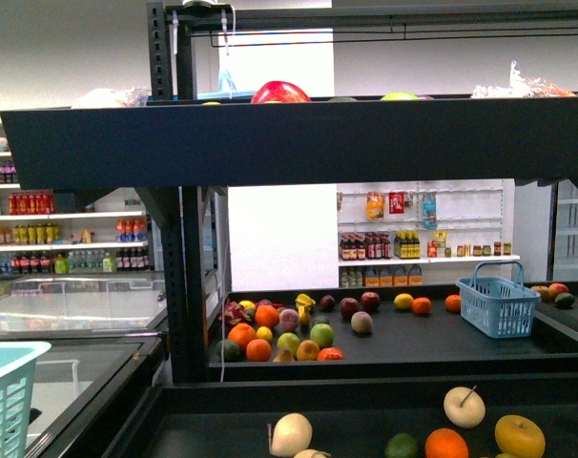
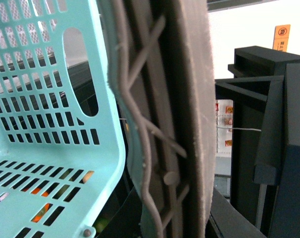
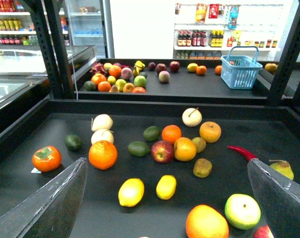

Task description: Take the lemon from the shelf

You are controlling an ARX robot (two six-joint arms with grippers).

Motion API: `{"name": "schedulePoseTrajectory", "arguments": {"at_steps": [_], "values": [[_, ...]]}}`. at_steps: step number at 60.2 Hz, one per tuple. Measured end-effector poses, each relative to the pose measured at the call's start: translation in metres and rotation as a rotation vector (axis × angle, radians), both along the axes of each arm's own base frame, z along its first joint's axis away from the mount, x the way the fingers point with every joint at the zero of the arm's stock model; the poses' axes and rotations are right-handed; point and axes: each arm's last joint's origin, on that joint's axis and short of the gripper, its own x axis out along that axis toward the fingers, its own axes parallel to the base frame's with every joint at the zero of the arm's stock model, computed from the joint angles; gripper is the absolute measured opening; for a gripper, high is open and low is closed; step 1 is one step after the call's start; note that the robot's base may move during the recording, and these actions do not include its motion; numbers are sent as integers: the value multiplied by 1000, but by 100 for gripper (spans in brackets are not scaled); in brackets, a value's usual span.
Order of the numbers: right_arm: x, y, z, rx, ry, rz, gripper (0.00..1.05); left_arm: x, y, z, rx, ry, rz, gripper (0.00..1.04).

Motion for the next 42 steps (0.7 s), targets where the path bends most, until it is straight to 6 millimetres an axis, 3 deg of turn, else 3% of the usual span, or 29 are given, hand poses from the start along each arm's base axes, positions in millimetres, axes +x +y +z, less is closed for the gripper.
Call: {"name": "schedulePoseTrajectory", "arguments": {"at_steps": [20,32,42], "values": [[0,0,0,0,0,0,97,-20,-19,29,124,-27,-111,9],[0,0,0,0,0,0,97,-36,-56,57,220,-108,-319,8],[0,0,0,0,0,0,97,-50,-90,69,312,-187,-499,8]]}}
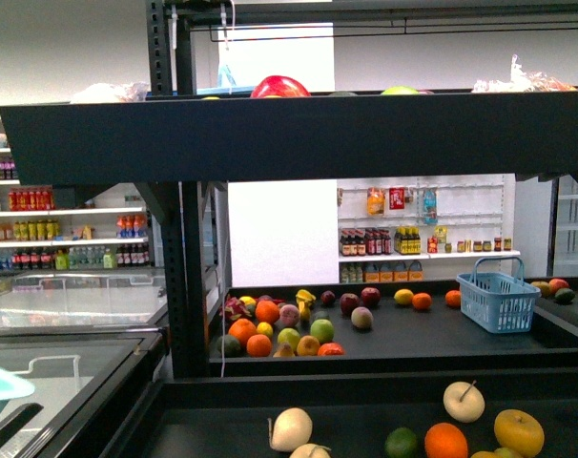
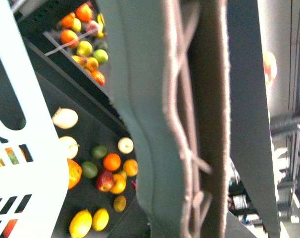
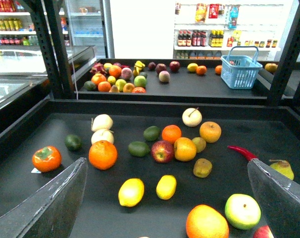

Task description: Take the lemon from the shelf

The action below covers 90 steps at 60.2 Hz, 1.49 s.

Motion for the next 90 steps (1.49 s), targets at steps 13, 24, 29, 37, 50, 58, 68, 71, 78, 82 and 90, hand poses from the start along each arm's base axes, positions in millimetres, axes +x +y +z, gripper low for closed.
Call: {"name": "schedulePoseTrajectory", "arguments": {"at_steps": [13,24,29,37,50,58,68,71,78,82,90], "values": [[0,0,0,0,0,0,97,0,-49,-15,44,24,-175,8],[0,0,0,0,0,0,97,6,-92,-19,55,13,-271,8],[0,0,0,0,0,0,97,13,-115,-22,66,16,-318,8],[0,0,0,0,0,0,97,28,-161,-31,74,43,-395,8],[0,0,0,0,0,0,97,40,-205,-27,67,25,-457,8],[0,0,0,0,0,0,97,40,-225,-26,62,10,-495,8],[0,0,0,0,0,0,97,40,-244,-33,45,21,-526,8],[0,0,0,0,0,0,97,40,-247,-34,46,26,-527,8],[0,0,0,-1,2,-7,97,41,-250,-34,52,37,-514,8],[2,0,-4,-21,153,-187,97,42,-251,-34,55,32,-511,8],[10,-4,-15,-70,385,-337,97,43,-251,-33,61,24,-504,8]]}}
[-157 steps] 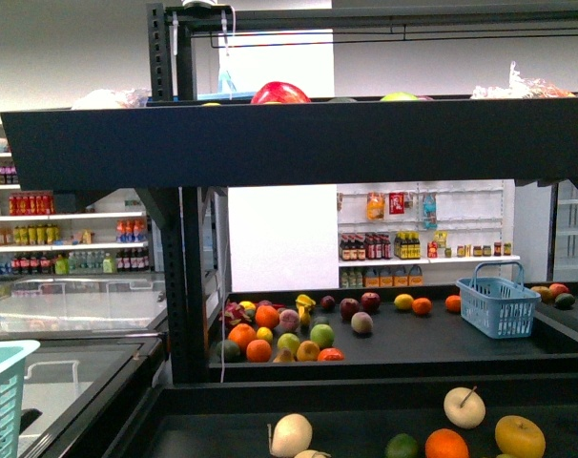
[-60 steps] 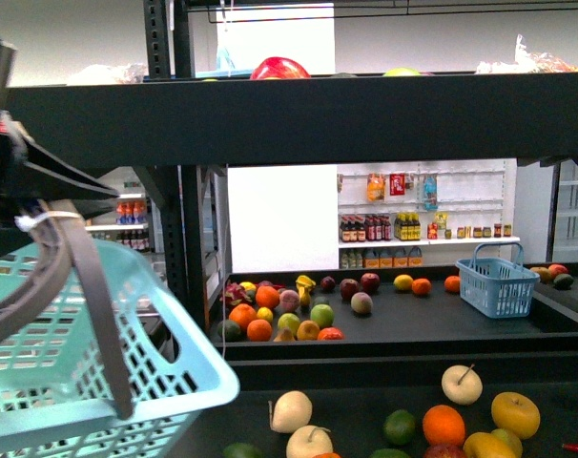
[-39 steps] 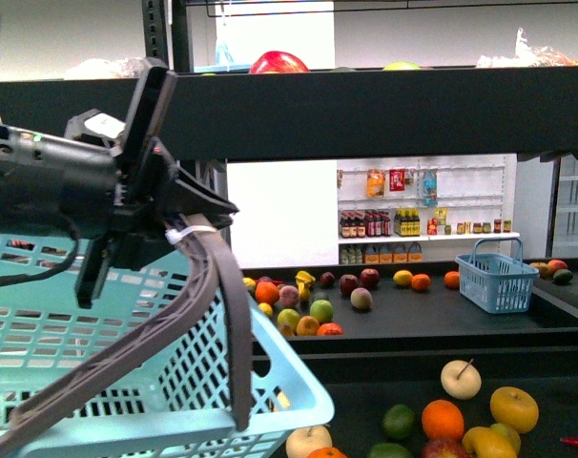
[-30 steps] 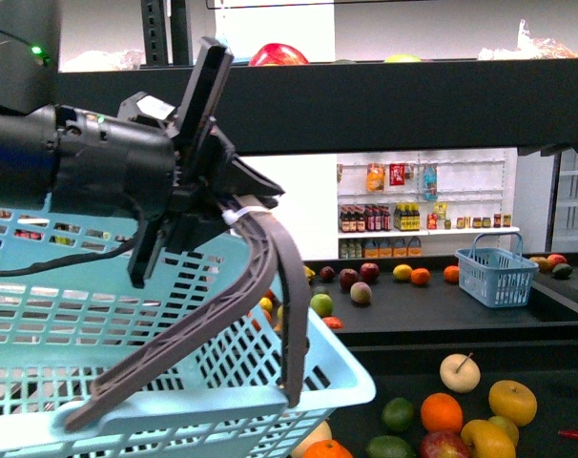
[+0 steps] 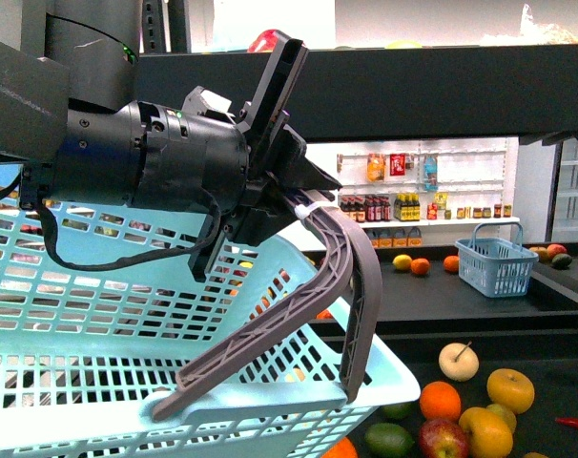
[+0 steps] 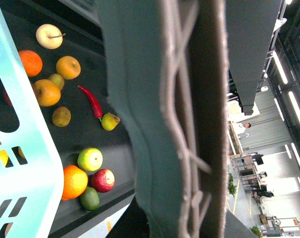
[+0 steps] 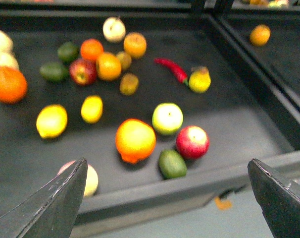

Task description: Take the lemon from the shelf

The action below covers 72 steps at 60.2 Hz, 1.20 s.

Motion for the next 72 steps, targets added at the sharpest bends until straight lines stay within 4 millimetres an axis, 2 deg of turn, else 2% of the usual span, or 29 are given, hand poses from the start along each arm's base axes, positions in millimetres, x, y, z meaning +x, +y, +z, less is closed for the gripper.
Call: {"name": "schedulePoseTrajectory", "arguments": {"at_steps": [4,14,18,25,30,38,41,48,55,72], "values": [[9,-2,0,67,93,45,97,0,0,-1,3,0,0,8],[43,-13,3,170,159,149,97,0,0,-1,2,0,-5,8],[64,-21,1,176,173,162,97,0,0,-1,2,1,-4,8],[113,-33,-8,177,211,154,97,0,0,-1,3,0,-4,8],[150,-35,-27,204,304,170,97,0,0,-1,2,0,-4,8],[196,-28,-54,233,405,186,97,1,0,-1,3,1,-1,8],[224,-23,-69,246,448,187,97,1,0,-1,3,1,-5,8],[259,-16,-90,262,498,175,97,1,0,-1,2,2,-5,8],[289,-12,-111,268,530,141,97,1,0,-1,3,1,-4,8],[344,-3,-154,303,560,94,97,1,0,-1,3,2,-4,8]]}}
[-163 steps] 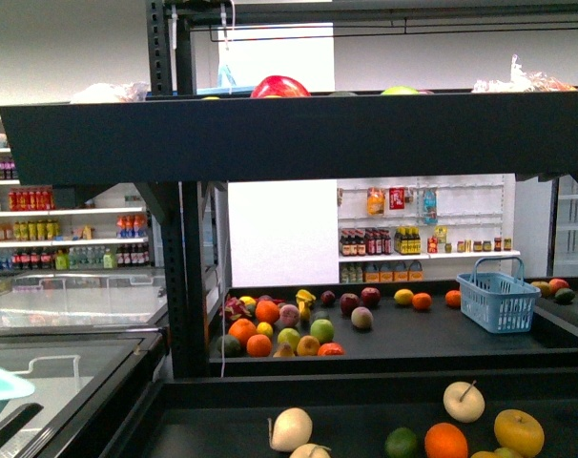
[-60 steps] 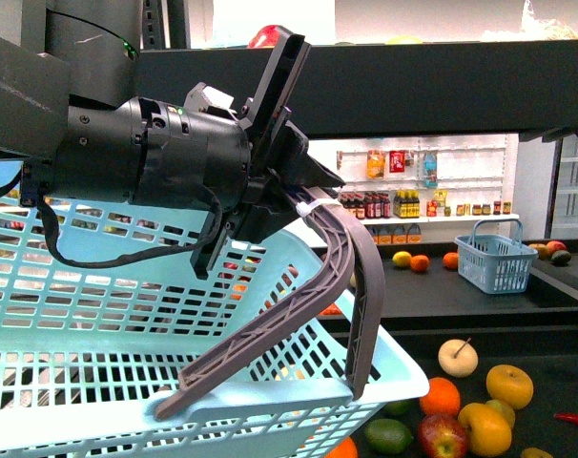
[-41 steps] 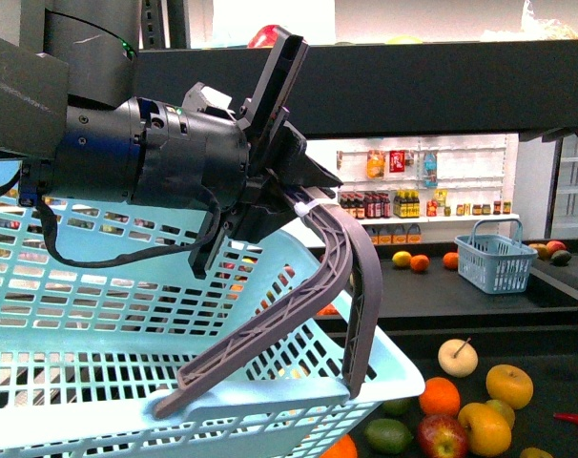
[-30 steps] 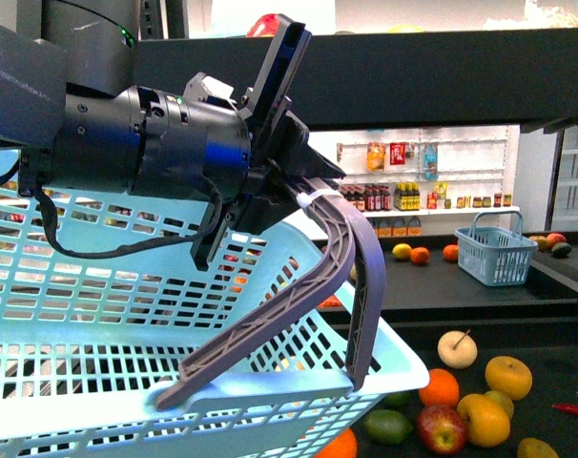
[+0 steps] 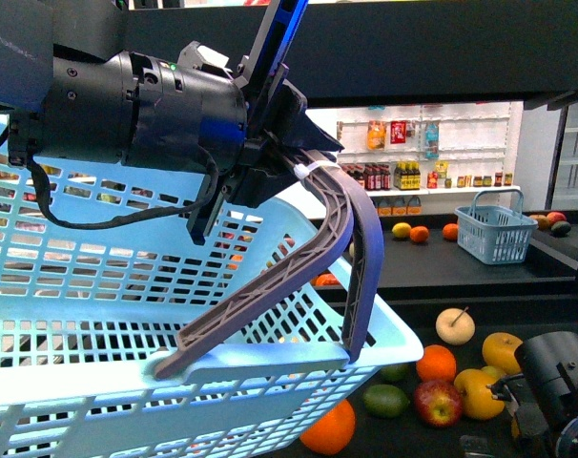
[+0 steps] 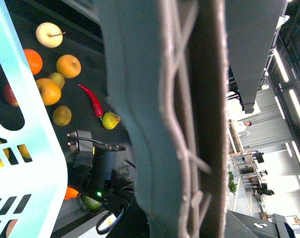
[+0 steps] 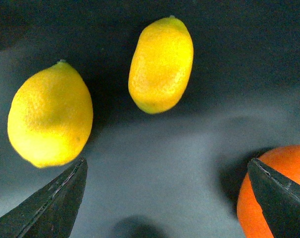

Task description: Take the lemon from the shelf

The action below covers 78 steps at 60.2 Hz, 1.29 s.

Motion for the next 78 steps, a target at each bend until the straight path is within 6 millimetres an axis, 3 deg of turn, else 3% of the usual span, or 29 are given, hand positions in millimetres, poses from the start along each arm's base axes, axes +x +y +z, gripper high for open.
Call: {"name": "schedulePoseTrajectory", "arguments": {"at_steps": [23,56,70,78], "values": [[51,1,-29,-47,21,-30,97,0,0,0,0,0,1,8],[72,-1,-65,-34,43,-55,97,0,0,0,0,0,1,8],[76,-9,-74,-38,49,-72,53,0,0,0,0,0,0,8],[76,-12,-74,-38,42,-77,46,0,0,0,0,0,0,8]]}}
